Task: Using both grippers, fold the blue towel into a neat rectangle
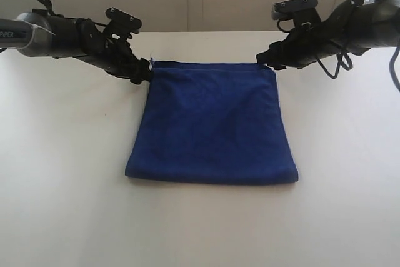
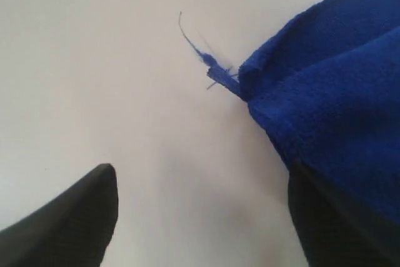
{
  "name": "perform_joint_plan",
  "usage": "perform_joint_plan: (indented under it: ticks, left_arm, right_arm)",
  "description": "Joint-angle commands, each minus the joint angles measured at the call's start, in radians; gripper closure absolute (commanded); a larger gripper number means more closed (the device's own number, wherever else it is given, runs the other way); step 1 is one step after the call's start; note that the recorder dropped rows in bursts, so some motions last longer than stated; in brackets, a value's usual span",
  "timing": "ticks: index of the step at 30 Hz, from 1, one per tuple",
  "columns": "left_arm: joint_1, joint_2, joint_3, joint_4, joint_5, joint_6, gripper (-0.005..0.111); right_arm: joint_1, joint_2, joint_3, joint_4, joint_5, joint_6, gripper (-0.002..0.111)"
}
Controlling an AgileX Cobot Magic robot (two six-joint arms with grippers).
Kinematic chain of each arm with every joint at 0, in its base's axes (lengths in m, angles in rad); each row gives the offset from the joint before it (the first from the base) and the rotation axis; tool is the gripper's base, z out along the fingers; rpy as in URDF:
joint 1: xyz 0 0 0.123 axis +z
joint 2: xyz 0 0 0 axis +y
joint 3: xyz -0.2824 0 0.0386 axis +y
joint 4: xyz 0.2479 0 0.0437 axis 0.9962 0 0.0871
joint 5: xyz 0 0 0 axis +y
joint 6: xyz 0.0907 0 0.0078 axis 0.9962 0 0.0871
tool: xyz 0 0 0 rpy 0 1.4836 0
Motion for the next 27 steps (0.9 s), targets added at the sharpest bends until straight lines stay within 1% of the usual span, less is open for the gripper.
perform_joint_plan:
  ticks: [1,5,7,8,10,12,18,19,24,27]
  left_arm:
    - [0.004,0.015,-0.003,0.001,-0.014,0.056,0.027]
    - [0.008,0.012,-0.003,0.001,-0.031,0.117,0.027]
    - [0.016,0.0,-0.003,0.001,-0.018,0.131,0.029]
    - [0.018,-0.007,-0.003,0.001,0.002,0.126,0.03]
    - [0.025,-0.031,-0.003,0.001,0.08,0.103,0.038]
    - [0.033,-0.058,-0.003,0.001,0.182,0.098,0.052]
    - [0.058,-0.136,-0.003,0.001,0.435,0.054,0.102]
    - [0.06,-0.146,-0.003,0.001,0.461,0.044,0.107]
    - [0.064,-0.172,-0.001,-0.023,0.616,0.045,0.107]
    - [0.057,-0.184,0.016,-0.052,0.695,0.047,0.107]
  right_arm:
    - [-0.008,-0.002,-0.004,-0.003,0.0,0.017,0.058]
    - [-0.008,-0.002,-0.004,-0.003,0.025,0.017,0.058]
    - [-0.008,-0.004,-0.004,-0.003,0.06,0.017,0.058]
    - [-0.008,-0.008,-0.004,-0.003,0.079,0.017,0.059]
    - [-0.008,-0.022,-0.004,-0.003,0.137,0.017,0.065]
    - [-0.008,-0.039,-0.004,-0.012,0.198,0.017,0.074]
    - [-0.01,-0.116,-0.004,-0.012,0.366,0.017,0.109]
    - [-0.01,-0.128,-0.004,-0.015,0.399,0.031,0.108]
    - [-0.01,-0.174,-0.001,-0.154,0.541,0.194,0.108]
    - [-0.007,-0.186,0.011,-0.189,0.61,0.263,0.108]
